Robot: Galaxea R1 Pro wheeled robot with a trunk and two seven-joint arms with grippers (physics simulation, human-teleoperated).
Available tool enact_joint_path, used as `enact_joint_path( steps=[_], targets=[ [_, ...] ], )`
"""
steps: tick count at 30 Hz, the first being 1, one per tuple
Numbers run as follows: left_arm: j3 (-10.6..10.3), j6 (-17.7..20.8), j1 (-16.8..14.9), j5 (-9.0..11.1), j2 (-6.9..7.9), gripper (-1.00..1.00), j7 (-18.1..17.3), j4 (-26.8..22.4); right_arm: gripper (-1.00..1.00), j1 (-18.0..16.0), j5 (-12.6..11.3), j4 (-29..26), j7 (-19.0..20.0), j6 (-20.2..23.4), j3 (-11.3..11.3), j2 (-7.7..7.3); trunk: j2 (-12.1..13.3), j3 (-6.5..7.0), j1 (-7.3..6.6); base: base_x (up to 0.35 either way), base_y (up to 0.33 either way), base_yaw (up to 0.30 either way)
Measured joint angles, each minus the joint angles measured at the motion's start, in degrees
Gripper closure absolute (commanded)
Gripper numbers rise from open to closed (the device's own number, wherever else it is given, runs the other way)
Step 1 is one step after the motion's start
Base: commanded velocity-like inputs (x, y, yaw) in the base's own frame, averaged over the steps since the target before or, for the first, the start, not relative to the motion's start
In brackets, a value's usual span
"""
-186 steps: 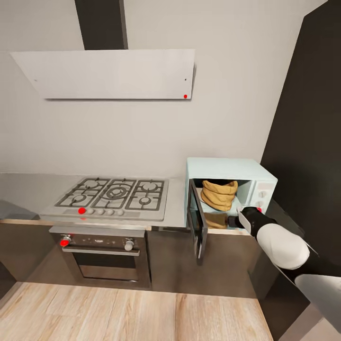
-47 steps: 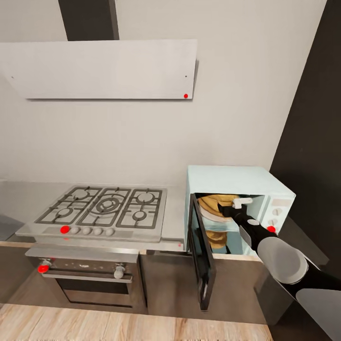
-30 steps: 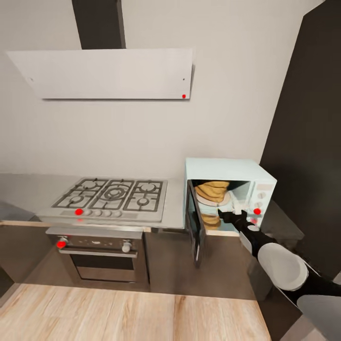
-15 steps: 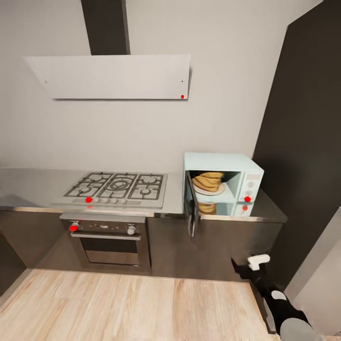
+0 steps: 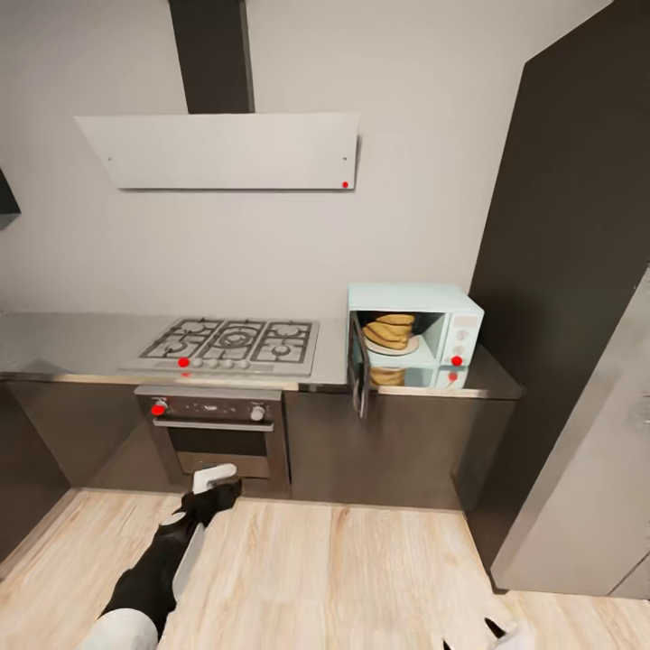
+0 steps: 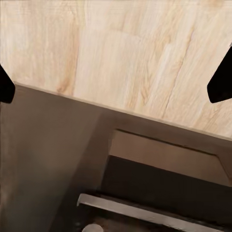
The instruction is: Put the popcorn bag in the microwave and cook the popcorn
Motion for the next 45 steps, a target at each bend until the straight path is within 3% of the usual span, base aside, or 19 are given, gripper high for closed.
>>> enact_joint_path(
  steps=[2, 6, 8, 10, 16, 26, 34, 43, 45],
  targets=[
    [0.0, 2.8, -5.1, 0.0, -0.05, -1.00, 0.2, 0.1, -1.00, 2.4, 0.1, 0.2, 0.1, -3.1, 0.1, 0.87, 0.0, -0.01, 0.00, -0.341, -0.056, 0.000],
    [-0.1, 11.0, -13.8, 0.0, -0.16, -1.00, 0.4, 1.1, -1.00, 3.9, -0.1, 0.2, -0.5, -4.6, -0.1, 3.01, 0.0, 0.01, -0.01, -0.284, -0.058, 0.000],
    [-0.2, 13.4, -16.8, -0.1, -0.23, -1.00, 0.4, 2.4, -1.00, 4.1, -0.2, 0.2, -0.7, -4.8, -0.2, 3.38, 0.0, 0.00, -0.02, -0.082, -0.017, 0.000],
    [-0.2, 14.1, -17.7, -0.1, -0.63, -1.00, 0.4, 3.0, -1.00, 4.1, -0.2, 0.3, -0.8, -4.7, -0.3, 3.49, 0.0, -0.01, -0.03, -0.031, -0.006, -0.012],
    [-0.2, 14.5, -15.3, -0.1, -1.80, -1.00, 0.3, 3.4, -1.00, 4.2, 0.1, 0.4, -0.9, -4.8, -0.1, 4.56, 0.0, -0.01, -0.06, 0.118, -0.001, -0.245],
    [0.0, 14.6, -16.9, 0.1, -1.79, -1.00, -0.2, 3.4, -1.00, 4.6, 0.2, 0.4, -0.8, -4.7, -0.1, 4.70, 0.0, -0.01, -0.07, 0.335, 0.000, -0.290],
    [0.0, 14.6, -16.7, 0.0, -2.11, -1.00, -0.4, 3.5, -1.00, 5.4, 0.2, 0.2, -0.8, -4.7, -0.1, 4.71, 0.0, -0.01, -0.05, 0.261, 0.000, -0.055],
    [-0.4, 14.4, -16.3, -0.1, -4.53, -1.00, -0.5, 3.4, -1.00, 5.4, 0.3, 0.4, -0.6, -4.7, 0.4, 4.71, 0.0, -0.01, -0.03, 0.018, 0.000, -0.261],
    [-0.8, 14.3, -14.6, -0.3, -5.72, -1.00, -0.4, 2.8, -1.00, 5.6, 0.5, 0.4, -0.5, -4.7, 0.4, 4.71, 0.0, -0.02, -0.03, 0.000, 0.000, -0.299]
  ],
)
